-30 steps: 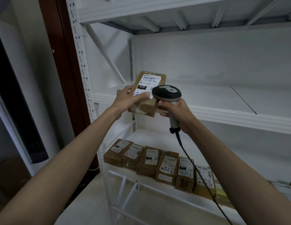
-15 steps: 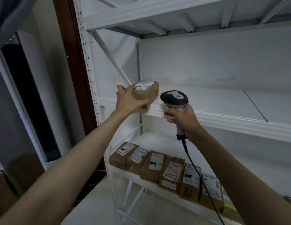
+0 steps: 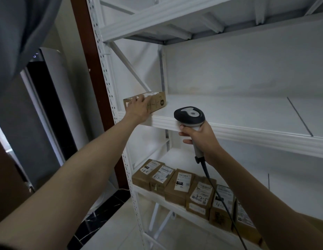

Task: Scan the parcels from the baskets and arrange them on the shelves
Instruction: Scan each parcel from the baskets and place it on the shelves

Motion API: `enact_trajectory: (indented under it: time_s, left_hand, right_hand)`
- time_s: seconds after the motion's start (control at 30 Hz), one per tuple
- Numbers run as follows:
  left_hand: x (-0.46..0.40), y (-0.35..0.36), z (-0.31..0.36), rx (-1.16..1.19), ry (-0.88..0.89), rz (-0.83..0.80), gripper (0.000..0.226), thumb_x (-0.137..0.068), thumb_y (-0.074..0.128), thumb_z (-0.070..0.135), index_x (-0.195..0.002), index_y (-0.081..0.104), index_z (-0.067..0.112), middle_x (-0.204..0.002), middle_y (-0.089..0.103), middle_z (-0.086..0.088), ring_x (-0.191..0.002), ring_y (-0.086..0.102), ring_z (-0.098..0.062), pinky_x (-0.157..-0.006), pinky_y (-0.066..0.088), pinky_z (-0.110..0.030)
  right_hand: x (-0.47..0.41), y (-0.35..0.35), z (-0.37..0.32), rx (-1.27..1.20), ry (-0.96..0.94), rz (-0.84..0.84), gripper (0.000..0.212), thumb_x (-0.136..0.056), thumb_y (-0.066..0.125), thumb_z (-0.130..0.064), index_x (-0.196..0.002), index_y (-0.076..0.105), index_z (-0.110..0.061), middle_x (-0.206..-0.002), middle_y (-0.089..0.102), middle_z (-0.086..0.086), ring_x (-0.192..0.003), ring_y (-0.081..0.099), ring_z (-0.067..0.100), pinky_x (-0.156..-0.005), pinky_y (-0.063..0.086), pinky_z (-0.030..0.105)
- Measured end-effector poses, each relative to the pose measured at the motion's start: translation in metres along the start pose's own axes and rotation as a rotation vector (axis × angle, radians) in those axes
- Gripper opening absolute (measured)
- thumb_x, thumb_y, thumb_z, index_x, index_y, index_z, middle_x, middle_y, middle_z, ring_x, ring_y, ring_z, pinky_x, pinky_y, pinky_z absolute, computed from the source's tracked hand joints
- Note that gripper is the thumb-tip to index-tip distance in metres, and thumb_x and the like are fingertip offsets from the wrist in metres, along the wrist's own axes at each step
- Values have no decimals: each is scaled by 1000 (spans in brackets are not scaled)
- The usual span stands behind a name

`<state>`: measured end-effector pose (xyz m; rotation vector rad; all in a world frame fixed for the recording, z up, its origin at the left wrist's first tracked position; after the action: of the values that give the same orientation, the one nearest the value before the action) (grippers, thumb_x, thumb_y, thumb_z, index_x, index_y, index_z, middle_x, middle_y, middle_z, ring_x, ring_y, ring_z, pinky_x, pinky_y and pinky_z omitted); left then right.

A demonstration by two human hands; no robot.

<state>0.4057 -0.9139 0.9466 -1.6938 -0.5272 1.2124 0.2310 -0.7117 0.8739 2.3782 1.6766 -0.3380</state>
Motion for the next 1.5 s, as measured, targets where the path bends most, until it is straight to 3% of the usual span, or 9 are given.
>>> enact_trajectory:
  time_s: [0.37,0.6,0.87,0.93,1.03,1.13,1.27,1.4,1.5]
  left_hand:
    - [-7,5,-49,-40,-163,-125,72,-98,53,48,-158,19,27,-161,24,-14,-148,18,-41,-121,16,-59]
    - [-6,6,-54,-22,-145,-107,76,-95,58,47,-157,20,26,-161,23,-13,-149,17,-41,-121,15,-60]
    - [-10,9,-53,-3,-151,-122,79,-97,55,48,-160,14,25,-166,9,-12,-153,0,-41,-122,6,-61]
    - [-7,6,-38,37,-88,-65,78,-98,54,47,-160,15,23,-168,7,-12,-154,-2,-40,-123,5,-59]
    - [10,-5,6,111,108,101,66,-97,54,46,-153,34,17,-158,31,-15,-148,22,-37,-120,19,-52]
    - [40,-14,62,268,267,231,54,-92,60,34,-141,50,13,-138,48,-14,-129,43,-34,-108,33,-43]
    - [95,-20,143,494,477,365,35,-88,59,27,-120,61,11,-115,54,-11,-106,51,-28,-88,38,-38]
    - [168,-4,243,798,680,310,19,-87,61,19,-104,61,11,-104,55,-6,-94,53,-23,-80,40,-36]
    - [252,24,335,947,865,91,14,-88,61,15,-102,60,16,-104,55,-1,-96,55,-23,-82,40,-37]
  right_hand:
    - [-2,3,6,-15,13,-33,44,-93,70,-10,-133,52,-14,-111,73,8,-99,74,23,-80,63,36]
    - [-3,3,6,5,28,-20,43,-91,71,-8,-130,54,-13,-111,73,10,-103,72,28,-87,62,46]
    - [4,-2,4,5,21,12,46,-90,72,-8,-131,52,-14,-107,73,8,-98,73,27,-75,62,35]
    - [6,-4,3,14,17,28,45,-90,73,-10,-131,53,-13,-108,73,8,-95,74,24,-71,62,30]
    - [15,-8,0,44,16,61,46,-90,74,-12,-131,54,-13,-109,73,8,-91,75,22,-71,62,30]
    - [35,-22,-3,81,15,130,46,-89,75,-12,-131,56,-11,-106,73,8,-85,73,18,-71,63,31]
    - [82,-57,-4,137,29,279,41,-89,75,-11,-127,61,-8,-104,72,13,-78,69,16,-71,64,35]
    - [170,-116,2,138,74,569,41,-89,77,-16,-126,61,-9,-98,70,10,-65,67,11,-64,61,33]
    - [278,-167,13,158,134,849,42,-88,77,-16,-126,61,-9,-93,67,8,-60,63,10,-61,57,29]
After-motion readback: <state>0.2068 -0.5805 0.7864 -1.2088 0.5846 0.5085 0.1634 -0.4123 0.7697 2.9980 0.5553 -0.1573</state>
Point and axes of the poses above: each hand's wrist, its own x-axis away from the middle knuckle, its own y-axis out of the palm, z = x × y, the point moved 6 cm from there along -x, towards the middle knuckle
